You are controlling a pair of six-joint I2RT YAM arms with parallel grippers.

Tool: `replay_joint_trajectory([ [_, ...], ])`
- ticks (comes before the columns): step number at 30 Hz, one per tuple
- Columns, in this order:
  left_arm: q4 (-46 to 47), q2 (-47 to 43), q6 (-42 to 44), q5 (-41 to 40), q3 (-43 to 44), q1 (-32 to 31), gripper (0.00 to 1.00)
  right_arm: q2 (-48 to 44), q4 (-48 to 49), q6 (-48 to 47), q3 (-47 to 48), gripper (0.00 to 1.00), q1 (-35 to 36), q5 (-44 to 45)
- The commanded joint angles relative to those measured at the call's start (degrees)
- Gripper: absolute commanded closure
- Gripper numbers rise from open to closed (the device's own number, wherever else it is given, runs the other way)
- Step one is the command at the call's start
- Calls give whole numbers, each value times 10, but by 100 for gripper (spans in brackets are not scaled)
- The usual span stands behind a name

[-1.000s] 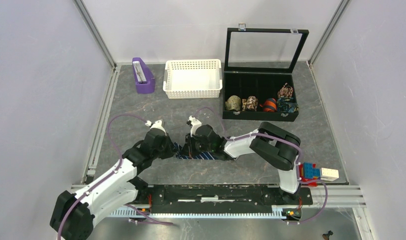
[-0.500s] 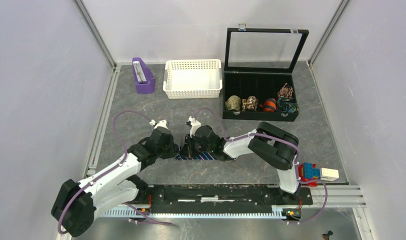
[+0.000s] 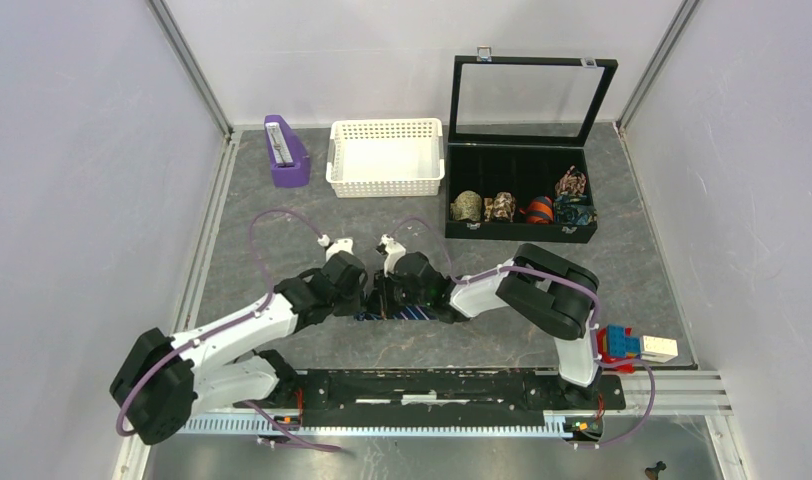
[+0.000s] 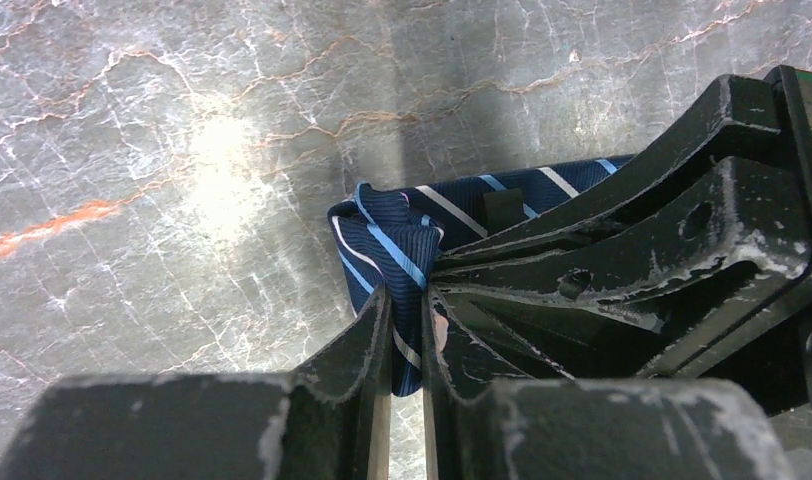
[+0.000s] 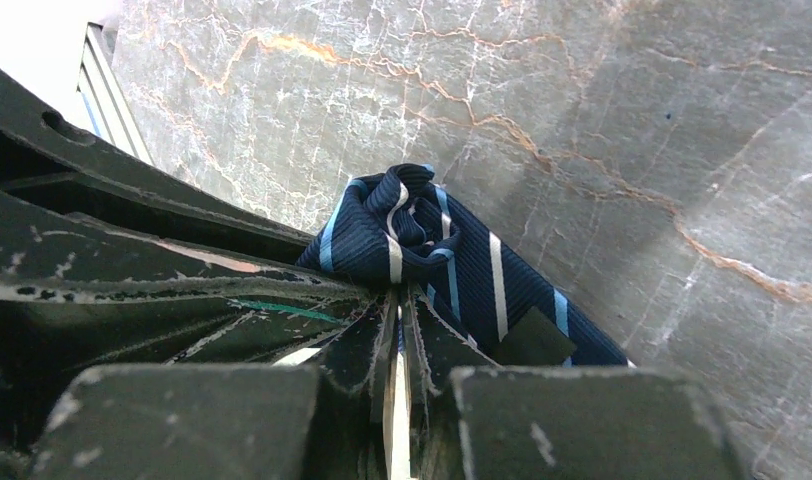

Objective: Roll the ties
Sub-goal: Roll the tie at the center of the board.

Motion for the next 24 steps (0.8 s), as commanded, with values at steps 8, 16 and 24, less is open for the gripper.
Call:
replay_joint_trajectory([
  [8, 5, 64, -39, -47, 53, -54, 83, -38, 32, -3, -29, 90, -13, -5],
  [16, -3, 102, -50, -63, 69, -67, 81, -58, 26, -6, -45, 89, -20, -6],
  [24, -8, 112, -51, -80, 75, -72, 81, -105, -56, -36, -50, 87, -38, 9],
])
